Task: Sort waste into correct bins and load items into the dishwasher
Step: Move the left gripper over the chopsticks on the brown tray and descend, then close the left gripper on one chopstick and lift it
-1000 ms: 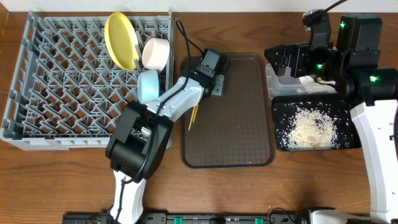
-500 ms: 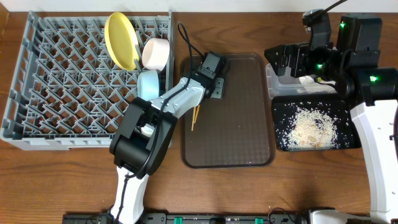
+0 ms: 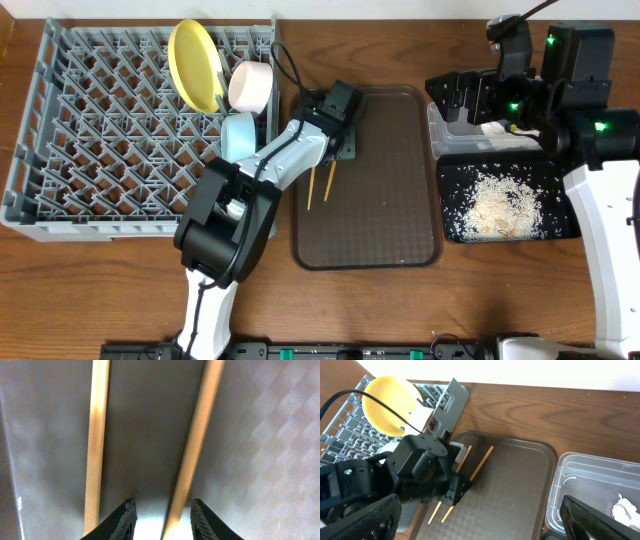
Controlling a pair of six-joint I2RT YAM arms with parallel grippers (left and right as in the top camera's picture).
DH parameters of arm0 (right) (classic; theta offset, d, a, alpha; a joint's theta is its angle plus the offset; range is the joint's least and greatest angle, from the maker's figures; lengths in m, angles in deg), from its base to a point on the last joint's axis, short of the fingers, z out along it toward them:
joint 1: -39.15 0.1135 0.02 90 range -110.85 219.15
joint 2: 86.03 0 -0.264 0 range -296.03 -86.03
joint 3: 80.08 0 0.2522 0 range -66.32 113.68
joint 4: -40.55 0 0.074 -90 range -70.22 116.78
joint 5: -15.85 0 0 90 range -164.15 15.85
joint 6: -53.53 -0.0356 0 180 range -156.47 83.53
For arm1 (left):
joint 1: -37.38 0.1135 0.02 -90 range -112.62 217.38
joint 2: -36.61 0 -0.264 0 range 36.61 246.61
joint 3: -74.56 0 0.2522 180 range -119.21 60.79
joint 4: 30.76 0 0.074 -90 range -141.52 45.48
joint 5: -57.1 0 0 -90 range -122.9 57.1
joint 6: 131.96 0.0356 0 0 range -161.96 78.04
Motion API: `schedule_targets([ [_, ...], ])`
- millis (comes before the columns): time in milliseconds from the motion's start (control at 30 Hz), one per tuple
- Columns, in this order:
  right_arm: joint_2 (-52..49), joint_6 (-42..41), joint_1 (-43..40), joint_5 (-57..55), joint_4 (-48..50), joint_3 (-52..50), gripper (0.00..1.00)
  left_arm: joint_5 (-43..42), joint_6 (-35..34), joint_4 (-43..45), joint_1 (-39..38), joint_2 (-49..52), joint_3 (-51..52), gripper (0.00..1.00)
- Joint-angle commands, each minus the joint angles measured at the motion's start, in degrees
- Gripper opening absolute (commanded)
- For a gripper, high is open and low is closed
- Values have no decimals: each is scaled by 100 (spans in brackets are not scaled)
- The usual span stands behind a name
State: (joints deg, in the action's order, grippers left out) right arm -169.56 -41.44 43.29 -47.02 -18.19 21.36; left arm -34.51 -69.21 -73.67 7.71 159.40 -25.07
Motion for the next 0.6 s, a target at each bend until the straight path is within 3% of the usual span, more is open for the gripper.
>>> schedule_targets([
  [0,-7,-11,-33,7,9,57,99,-555,-461,-516,-4,122,-48,37],
  [200,-7,-11,-33,7,9,57,99,-472,-358,-977,-203,122,-177,37],
  [567,-7,-11,-33,7,9,57,99,339,103,-442,-667,155,-153,33],
])
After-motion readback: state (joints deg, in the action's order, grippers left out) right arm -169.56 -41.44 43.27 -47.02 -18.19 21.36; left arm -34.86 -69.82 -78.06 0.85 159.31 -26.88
